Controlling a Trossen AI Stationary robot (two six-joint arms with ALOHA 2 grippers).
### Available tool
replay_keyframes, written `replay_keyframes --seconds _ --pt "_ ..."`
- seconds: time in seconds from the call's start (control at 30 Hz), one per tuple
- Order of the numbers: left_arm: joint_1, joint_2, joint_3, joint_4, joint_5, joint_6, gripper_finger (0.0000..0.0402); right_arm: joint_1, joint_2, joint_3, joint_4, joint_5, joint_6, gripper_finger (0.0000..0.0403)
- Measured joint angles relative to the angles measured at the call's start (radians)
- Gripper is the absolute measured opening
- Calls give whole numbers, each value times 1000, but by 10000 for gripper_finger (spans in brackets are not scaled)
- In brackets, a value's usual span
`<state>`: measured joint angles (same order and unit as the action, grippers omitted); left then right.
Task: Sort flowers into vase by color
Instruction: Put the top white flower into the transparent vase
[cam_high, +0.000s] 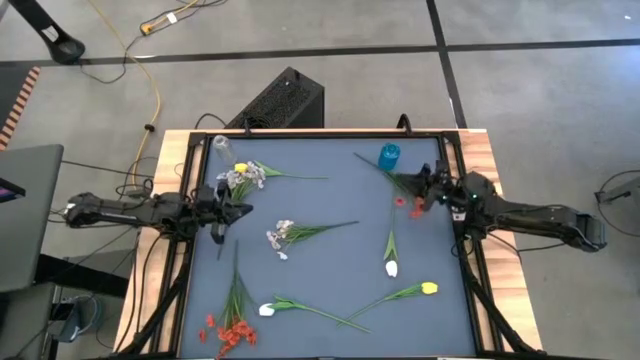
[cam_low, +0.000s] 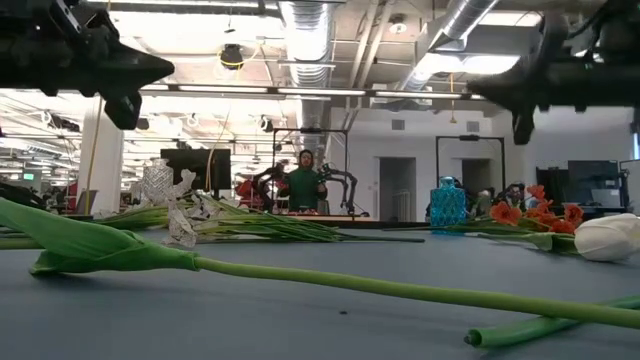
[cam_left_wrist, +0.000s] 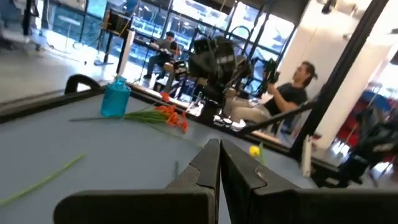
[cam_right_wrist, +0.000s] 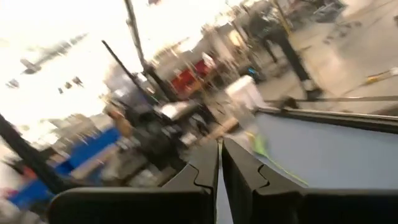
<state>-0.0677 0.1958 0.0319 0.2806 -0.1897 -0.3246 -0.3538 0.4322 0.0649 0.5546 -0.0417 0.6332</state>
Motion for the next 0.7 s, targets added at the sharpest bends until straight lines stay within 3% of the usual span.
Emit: replay_keyframes --seconds 0.23,0.37,0.53,0.63,0.7 --pt "0 142 162 -139 8 254 0 71 48 158 33 -2 84 50" --pt "0 280 345 -295 -120 317 0 128 134 252 33 -5 98 50" --pt "2 424 575 -644 -302 149 0 181 275 340 32 -5 90 50" --pt "21 501 700 -931 -487 -171 0 192 359 390 29 -48 58 50" --pt "44 542 763 -1125 -531 -392 0 206 413 422 34 -105 37 50"
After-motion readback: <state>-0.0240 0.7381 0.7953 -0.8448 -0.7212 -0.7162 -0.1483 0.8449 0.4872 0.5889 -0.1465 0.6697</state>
